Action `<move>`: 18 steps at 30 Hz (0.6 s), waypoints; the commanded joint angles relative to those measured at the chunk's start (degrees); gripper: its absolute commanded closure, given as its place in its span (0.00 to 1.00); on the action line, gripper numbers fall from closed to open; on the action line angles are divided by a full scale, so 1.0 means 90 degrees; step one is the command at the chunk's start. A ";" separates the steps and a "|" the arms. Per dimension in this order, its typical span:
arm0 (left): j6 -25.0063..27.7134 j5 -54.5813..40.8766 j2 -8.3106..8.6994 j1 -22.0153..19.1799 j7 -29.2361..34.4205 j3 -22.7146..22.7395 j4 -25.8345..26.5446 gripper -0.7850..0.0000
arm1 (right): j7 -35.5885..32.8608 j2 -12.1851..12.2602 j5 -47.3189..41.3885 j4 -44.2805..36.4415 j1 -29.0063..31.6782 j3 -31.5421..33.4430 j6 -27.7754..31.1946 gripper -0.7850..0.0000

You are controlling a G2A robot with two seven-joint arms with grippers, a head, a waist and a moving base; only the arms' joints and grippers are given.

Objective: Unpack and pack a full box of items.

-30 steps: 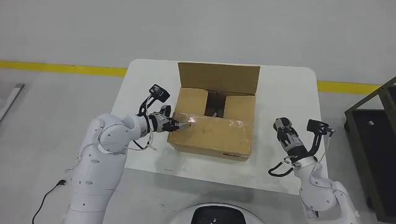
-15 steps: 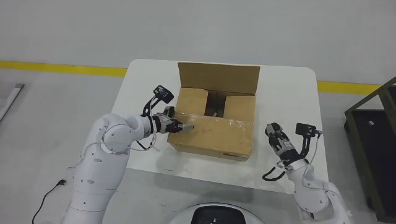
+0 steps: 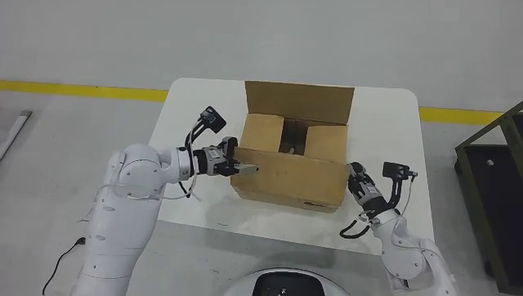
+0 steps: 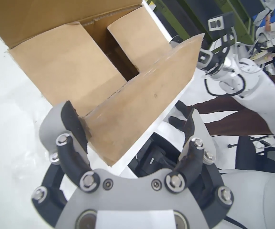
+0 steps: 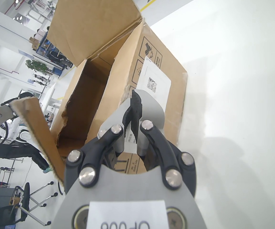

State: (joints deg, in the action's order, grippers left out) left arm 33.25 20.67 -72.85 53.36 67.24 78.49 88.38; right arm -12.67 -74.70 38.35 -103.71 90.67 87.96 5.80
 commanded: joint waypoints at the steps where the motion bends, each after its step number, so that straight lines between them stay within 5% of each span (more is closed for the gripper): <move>1: 0.0127 -0.0312 0.0038 -0.0056 0.0221 -0.0007 0.0000 0.00 | 0.0044 -0.0005 -0.0006 -0.0059 -0.0028 -0.0031 -0.0094 1.00; 10: 0.0203 -0.0864 0.0324 -0.0124 0.0219 -0.0406 0.0375 0.00 | 0.0230 0.0018 0.0119 -0.0567 0.0063 0.0145 -0.0214 1.00; 18: 0.0518 -0.1057 0.0891 -0.0174 -0.0096 -0.1095 0.0804 0.00 | -0.0278 0.0041 -0.0546 -0.1064 0.0077 0.0157 0.0129 1.00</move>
State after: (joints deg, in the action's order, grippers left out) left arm 37.50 11.33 -65.62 52.04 66.82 69.21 95.40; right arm -13.89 -74.39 34.30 -112.96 91.33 89.63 6.06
